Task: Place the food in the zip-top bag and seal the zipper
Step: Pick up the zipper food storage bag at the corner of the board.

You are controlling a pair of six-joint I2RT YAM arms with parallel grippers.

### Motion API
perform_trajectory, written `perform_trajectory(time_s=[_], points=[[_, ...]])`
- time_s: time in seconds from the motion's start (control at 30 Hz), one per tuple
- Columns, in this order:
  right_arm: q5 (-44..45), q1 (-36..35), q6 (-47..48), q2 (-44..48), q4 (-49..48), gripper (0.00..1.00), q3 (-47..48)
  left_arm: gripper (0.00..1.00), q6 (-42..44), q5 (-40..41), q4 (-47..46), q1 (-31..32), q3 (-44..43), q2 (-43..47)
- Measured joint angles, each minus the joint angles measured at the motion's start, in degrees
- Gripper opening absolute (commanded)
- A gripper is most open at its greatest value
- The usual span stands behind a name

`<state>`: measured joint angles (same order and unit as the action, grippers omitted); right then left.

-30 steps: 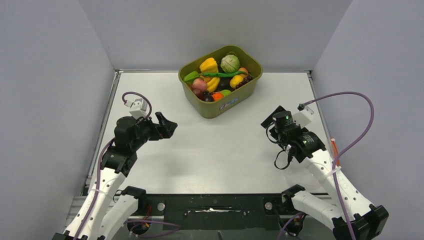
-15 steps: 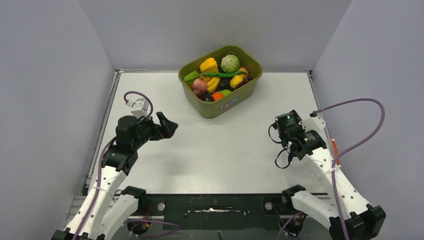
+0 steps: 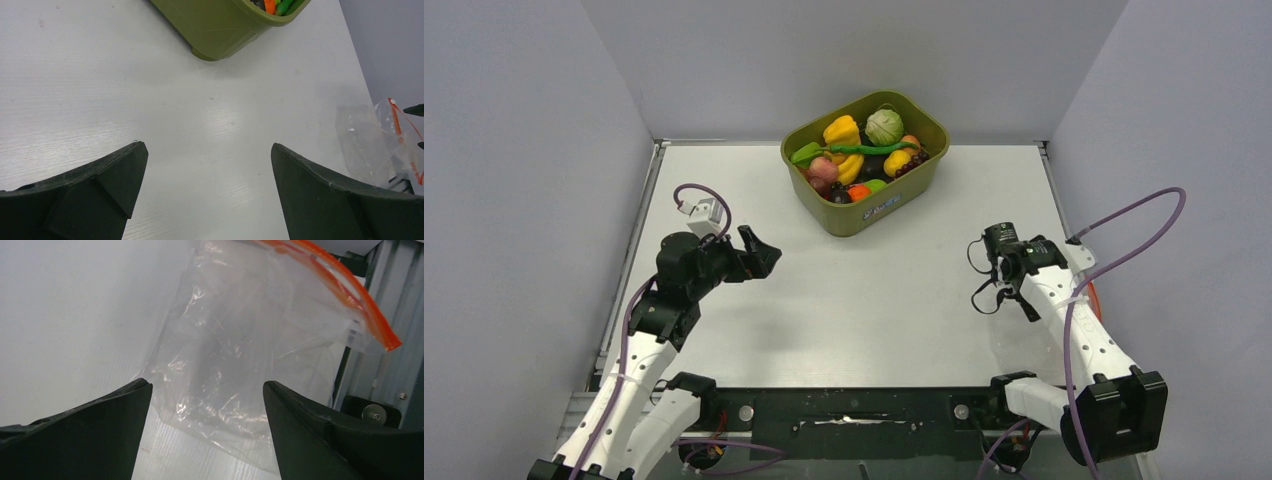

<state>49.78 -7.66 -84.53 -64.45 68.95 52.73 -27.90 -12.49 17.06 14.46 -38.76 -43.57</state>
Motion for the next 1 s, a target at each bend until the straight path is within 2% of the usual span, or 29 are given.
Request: perform_trajectory(time_s=[0.3,0.63,1.0], points=[[2.4,13.7,3.2,0.0,1.9,0.84,1.0,0.97,-0.1,-0.9,-0.3,0.0,0.1,-0.3],[0.8,25.8,13.9,0.9,-5.8,0.83,-0.5,0.97,-0.3,-1.6,-0.6,0.0,0.4,0.0],[-2.4,30.6,22.3,-1.2,-15.8,0.78,-6.3,0.97,-0.4,-1.7,-0.6,0.4,0.7,0.3]])
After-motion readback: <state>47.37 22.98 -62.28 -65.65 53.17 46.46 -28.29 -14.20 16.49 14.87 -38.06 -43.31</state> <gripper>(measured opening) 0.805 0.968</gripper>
